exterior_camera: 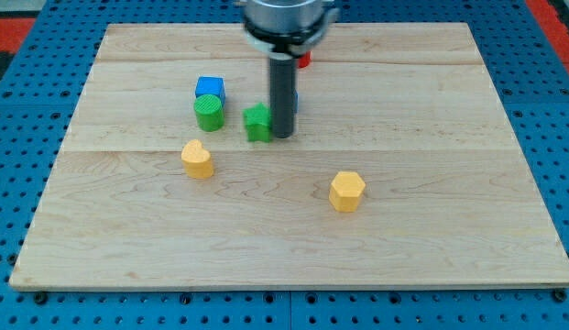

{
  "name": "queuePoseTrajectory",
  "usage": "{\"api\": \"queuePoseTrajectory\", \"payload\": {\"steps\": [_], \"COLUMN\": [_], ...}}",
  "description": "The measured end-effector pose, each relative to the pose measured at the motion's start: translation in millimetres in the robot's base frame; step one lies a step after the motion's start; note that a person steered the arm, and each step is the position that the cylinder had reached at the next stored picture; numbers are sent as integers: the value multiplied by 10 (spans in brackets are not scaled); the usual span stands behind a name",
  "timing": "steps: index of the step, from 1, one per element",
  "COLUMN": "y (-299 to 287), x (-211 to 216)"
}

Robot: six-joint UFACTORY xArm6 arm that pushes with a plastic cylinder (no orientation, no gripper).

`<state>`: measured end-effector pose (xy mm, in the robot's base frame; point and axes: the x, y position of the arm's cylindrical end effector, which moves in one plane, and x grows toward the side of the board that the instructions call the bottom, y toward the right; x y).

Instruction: Move the green circle in between the blue cube and the green star

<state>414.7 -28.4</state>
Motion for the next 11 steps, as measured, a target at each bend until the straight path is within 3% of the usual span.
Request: {"api": "queuePoseTrajectory", "payload": {"steps": [1, 3, 4, 6, 8, 9, 10, 11], "y": [-590, -1092, -1465, -1106, -790, -896, -1103, -795], "x": [158, 473, 296, -374, -560, -628, -849, -1113]}}
